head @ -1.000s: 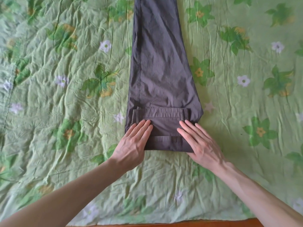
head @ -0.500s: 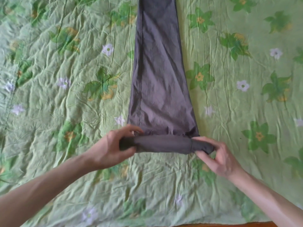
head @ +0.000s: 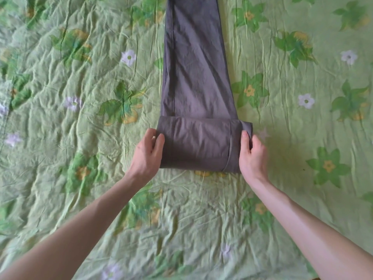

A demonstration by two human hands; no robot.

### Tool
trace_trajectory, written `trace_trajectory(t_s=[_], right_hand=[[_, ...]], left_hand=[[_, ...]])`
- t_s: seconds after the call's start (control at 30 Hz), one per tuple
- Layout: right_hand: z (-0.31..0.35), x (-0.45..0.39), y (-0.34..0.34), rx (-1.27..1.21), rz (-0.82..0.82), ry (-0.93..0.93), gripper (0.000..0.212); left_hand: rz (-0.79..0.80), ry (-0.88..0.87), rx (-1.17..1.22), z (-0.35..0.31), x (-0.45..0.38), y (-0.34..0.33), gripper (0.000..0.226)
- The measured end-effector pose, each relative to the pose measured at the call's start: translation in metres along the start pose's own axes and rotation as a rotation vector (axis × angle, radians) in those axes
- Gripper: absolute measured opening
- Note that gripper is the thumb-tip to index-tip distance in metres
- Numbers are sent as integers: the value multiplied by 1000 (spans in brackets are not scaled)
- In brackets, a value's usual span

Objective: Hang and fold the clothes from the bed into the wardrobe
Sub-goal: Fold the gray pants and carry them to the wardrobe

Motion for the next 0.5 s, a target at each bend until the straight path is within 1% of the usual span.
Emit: trace_trajectory(t_s=[0.1, 0.13, 0.2, 0.27, 0.3, 0.37, 0.4, 0.47, 0.5], right_hand=[[-5, -5, -6, 33, 7, 16, 40], [-3, -5, -7, 32, 15, 32, 43], [10, -2, -2, 35, -9, 193, 52], [25, 5, 4, 130, -14, 439, 57], [30, 10, 3, 191, 19, 549, 59], [33, 19, -5, 302, 135, 712, 64], [30, 22, -11, 350, 196, 762, 65], [21, 23, -20, 411, 297, 801, 68], [16, 22, -24, 428, 326, 804, 69]], left_hand=[[-95, -2, -82, 3, -9, -5, 22], [-130, -1, -97, 3, -9, -7, 17], [-210, 22, -106, 3, -7, -10, 12], [-290, 19, -119, 2, 1, -12, 11], [-326, 10, -126, 2, 6, -13, 11], [-377, 19, -138, 5, 12, -15, 11], [-394, 41, -156, 7, 13, -16, 11], [-427, 72, -179, 11, 14, -20, 11], [-455, 45, -178, 10, 16, -20, 16]])
Point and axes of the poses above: each hand's wrist, its own x-axis away from the middle knuckle, its own y-axis out of the back of the hand, z = x × y, the point moved 7 cm from there along -x, towards the middle knuckle, and after that the axes turned 6 degrees about y, right-handed, at the moved point
